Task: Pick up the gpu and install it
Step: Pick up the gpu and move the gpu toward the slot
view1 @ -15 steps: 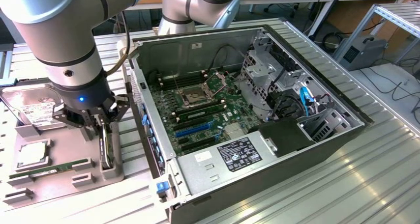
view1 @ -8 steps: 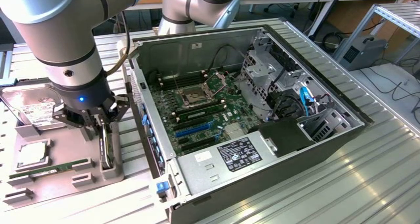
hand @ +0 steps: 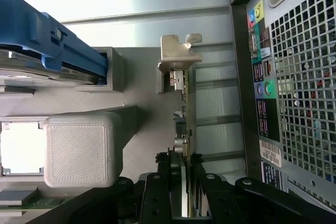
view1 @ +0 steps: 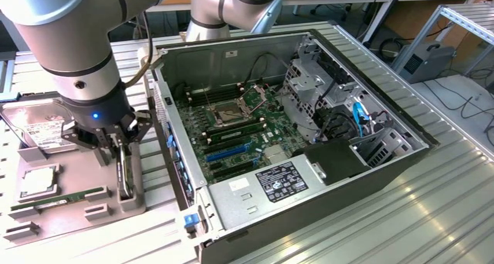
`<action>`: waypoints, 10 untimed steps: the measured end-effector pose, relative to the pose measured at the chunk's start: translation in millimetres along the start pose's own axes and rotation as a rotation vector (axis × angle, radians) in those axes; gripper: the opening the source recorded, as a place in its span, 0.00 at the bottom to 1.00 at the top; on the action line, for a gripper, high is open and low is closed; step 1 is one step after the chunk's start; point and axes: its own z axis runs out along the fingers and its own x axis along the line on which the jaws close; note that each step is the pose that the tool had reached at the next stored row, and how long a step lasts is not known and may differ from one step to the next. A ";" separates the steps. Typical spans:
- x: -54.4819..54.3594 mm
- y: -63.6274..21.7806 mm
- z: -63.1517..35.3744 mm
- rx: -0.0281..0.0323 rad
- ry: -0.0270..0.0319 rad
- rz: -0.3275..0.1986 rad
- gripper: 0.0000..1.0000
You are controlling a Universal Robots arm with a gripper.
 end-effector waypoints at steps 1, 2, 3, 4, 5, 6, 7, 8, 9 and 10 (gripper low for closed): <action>0.0 0.0 -0.4 0.0000 -0.0001 0.000 0.27; 0.0 0.0 -0.8 0.0000 0.0000 0.000 0.27; 0.0 0.1 -1.3 0.0001 0.0000 0.000 0.27; 0.0 0.1 -1.9 -0.0001 -0.0001 0.000 0.27; -0.1 0.1 -2.3 0.0000 0.0000 0.000 0.27; -0.1 0.2 -2.7 0.0000 -0.0001 0.000 0.27; -0.1 0.2 -3.0 0.0000 -0.0001 0.000 0.27; -0.1 0.2 -3.3 0.0000 -0.0001 0.000 0.27; -0.1 0.2 -3.7 0.0001 0.0000 0.000 0.27; -0.1 0.2 -4.0 0.0000 0.0000 0.000 0.27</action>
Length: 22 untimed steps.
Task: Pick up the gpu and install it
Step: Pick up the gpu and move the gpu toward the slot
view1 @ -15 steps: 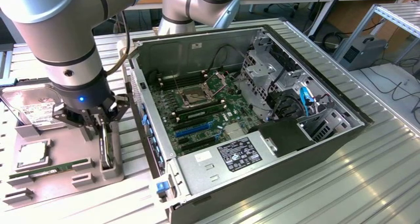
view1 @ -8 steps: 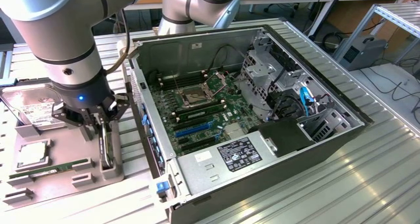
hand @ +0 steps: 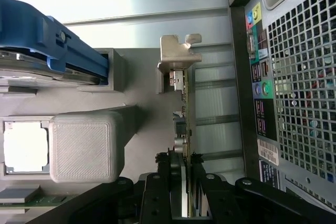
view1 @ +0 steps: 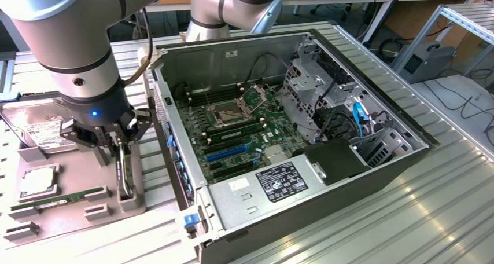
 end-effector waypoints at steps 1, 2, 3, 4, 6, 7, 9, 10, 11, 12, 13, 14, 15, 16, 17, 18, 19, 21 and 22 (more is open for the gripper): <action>0.0 0.0 -0.1 -0.0002 -0.0001 0.000 0.27; 0.0 0.0 -0.3 -0.0002 -0.0001 0.000 0.27; 0.0 0.0 -0.5 -0.0001 -0.0001 0.000 0.27; 0.0 0.0 -0.8 0.0000 0.0001 0.000 0.27; 0.0 0.1 -1.1 0.0000 0.0000 0.000 0.27; 0.0 0.1 -1.5 0.0000 0.0000 0.000 0.27; 0.0 0.1 -2.1 0.0000 0.0000 0.000 0.27; 0.0 0.1 -2.5 0.0000 0.0000 0.000 0.27; -0.1 0.2 -2.8 0.0000 0.0000 0.000 0.27; -0.1 0.2 -3.2 0.0000 0.0000 0.000 0.27; -0.1 0.2 -3.6 0.0000 0.0001 0.000 0.27; -0.1 0.2 -3.9 0.0000 0.0001 0.000 0.27; -0.1 0.2 -4.2 0.0000 0.0000 0.000 0.27; -0.1 0.3 -4.5 -0.0001 0.0000 0.000 0.27; -0.1 0.3 -4.7 0.0000 0.0000 0.000 0.27; -0.1 0.3 -5.0 0.0000 0.0000 0.000 0.27; -0.1 0.3 -5.4 0.0000 0.0000 0.000 0.27; -0.1 0.3 -5.9 0.0000 0.0000 0.000 0.27; -0.1 0.3 -6.2 0.0000 0.0000 0.000 0.27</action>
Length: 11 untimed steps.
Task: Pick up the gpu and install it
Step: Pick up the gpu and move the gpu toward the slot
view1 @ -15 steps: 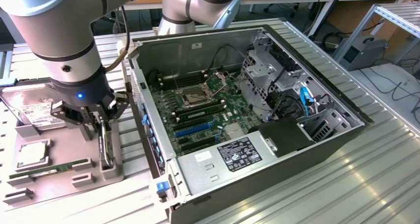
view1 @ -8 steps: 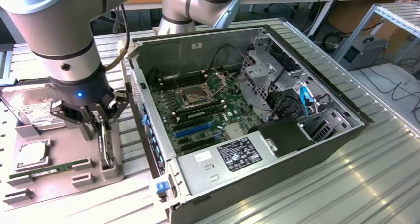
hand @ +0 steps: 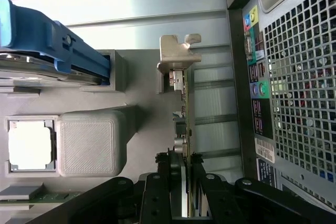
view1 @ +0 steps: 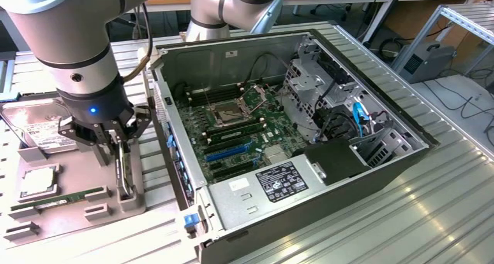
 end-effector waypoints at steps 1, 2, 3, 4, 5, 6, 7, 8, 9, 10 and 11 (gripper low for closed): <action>0.0 0.0 -0.3 0.0000 0.0000 0.000 0.27; 0.0 0.1 -0.6 0.0000 0.0000 0.000 0.27; 0.0 0.1 -0.8 -0.0001 0.0000 0.000 0.27; 0.0 0.1 -1.1 -0.0001 0.0000 0.000 0.27; 0.0 0.1 -1.4 0.0000 0.0000 0.000 0.27; 0.0 0.1 -1.6 0.0000 0.0000 0.000 0.27; 0.0 0.1 -2.0 0.0000 0.0001 0.000 0.27; -0.1 0.1 -2.3 0.0001 0.0001 0.000 0.27; -0.1 0.1 -2.6 0.0000 0.0000 0.000 0.27; -0.1 0.2 -2.9 0.0000 0.0000 0.000 0.27; -0.1 0.2 -3.5 0.0000 0.0000 0.000 0.27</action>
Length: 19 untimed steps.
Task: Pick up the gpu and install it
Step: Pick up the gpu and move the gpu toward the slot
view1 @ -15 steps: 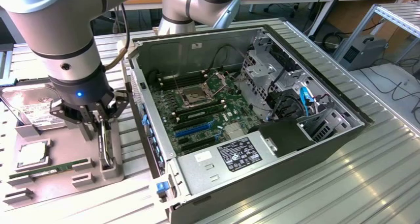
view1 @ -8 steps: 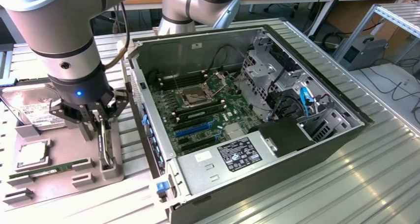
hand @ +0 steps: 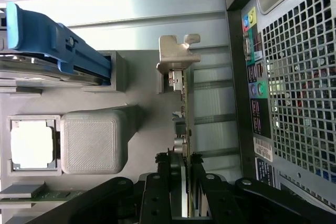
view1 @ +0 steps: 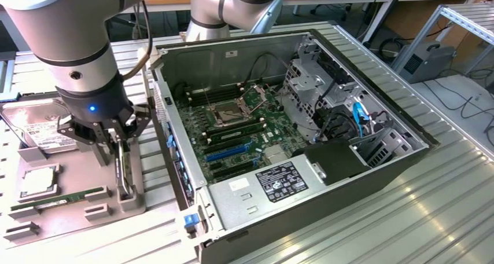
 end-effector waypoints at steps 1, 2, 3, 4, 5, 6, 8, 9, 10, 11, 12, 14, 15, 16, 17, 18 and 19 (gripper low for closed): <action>0.0 0.0 -0.4 -0.0001 -0.0001 0.000 0.27; 0.0 0.0 -0.7 -0.0001 -0.0001 0.000 0.27; 0.0 0.1 -1.1 0.0000 0.0000 0.000 0.27; 0.0 0.1 -1.5 0.0001 0.0000 0.000 0.27; 0.0 0.1 -1.8 0.0001 0.0000 0.000 0.27; 0.0 0.1 -2.1 0.0000 0.0000 0.000 0.27; -0.1 0.2 -2.7 0.0000 -0.0001 0.000 0.27; -0.1 0.2 -3.1 0.0000 0.0000 0.000 0.27; -0.1 0.2 -3.4 0.0001 0.0000 0.000 0.27; -0.1 0.2 -3.8 0.0000 -0.0001 0.000 0.27; -0.1 0.2 -4.3 0.0000 -0.0001 0.000 0.27; -0.1 0.3 -5.0 0.0000 -0.0001 0.000 0.27; -0.1 0.3 -5.4 0.0000 0.0000 0.000 0.27; -0.1 0.3 -5.9 0.0001 0.0000 0.000 0.27; -0.2 0.3 -6.2 0.0001 0.0000 0.000 0.27; -0.2 0.4 -6.6 0.0000 0.0000 0.000 0.27; -0.2 0.4 -6.9 0.0000 -0.0001 0.000 0.27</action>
